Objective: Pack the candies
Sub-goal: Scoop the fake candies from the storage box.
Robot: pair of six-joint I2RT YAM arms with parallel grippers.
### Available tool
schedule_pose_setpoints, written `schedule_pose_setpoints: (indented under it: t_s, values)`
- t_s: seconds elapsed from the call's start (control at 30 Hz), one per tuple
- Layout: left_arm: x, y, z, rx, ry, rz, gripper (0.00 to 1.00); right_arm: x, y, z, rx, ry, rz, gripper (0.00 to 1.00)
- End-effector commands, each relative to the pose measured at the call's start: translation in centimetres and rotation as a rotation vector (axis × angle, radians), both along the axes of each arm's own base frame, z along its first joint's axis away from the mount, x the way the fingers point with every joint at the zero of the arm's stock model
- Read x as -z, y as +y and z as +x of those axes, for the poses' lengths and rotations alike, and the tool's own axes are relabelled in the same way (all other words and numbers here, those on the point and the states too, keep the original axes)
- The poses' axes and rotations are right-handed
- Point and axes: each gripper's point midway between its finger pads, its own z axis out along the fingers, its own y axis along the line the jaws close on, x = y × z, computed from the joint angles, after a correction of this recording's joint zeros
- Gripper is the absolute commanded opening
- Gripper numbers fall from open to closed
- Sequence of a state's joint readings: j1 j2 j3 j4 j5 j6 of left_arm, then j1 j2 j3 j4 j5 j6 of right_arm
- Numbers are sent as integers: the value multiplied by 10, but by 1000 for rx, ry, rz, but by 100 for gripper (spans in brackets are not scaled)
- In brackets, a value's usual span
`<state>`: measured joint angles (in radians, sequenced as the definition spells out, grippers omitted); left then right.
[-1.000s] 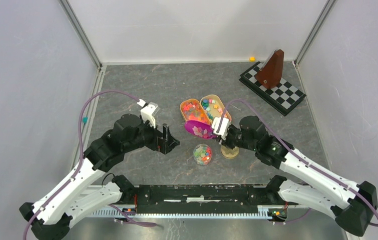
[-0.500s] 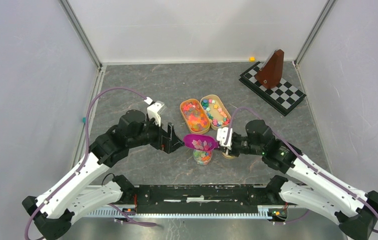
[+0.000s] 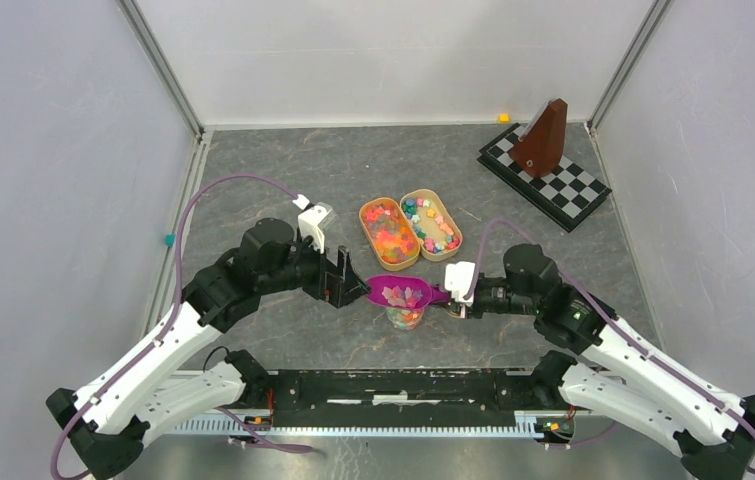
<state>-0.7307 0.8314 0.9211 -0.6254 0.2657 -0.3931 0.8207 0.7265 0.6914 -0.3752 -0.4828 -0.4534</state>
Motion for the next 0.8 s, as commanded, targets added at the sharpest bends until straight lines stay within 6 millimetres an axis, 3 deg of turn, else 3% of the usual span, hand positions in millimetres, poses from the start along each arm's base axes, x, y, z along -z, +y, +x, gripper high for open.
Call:
schedule_pose_setpoints:
  t_s: [0.0,0.57,0.77]
  values:
    - [-13,-6,3,8,-26,-44,100,-33,6,-7,-46,-63,100,0]
    - [-6,-3,0,7,-21,-39,100,-100,3,-26,-87,-121,291,0]
    - [-7,-4,0,9,-20,-40,100,-101,0,-26,-66,-115,294,0]
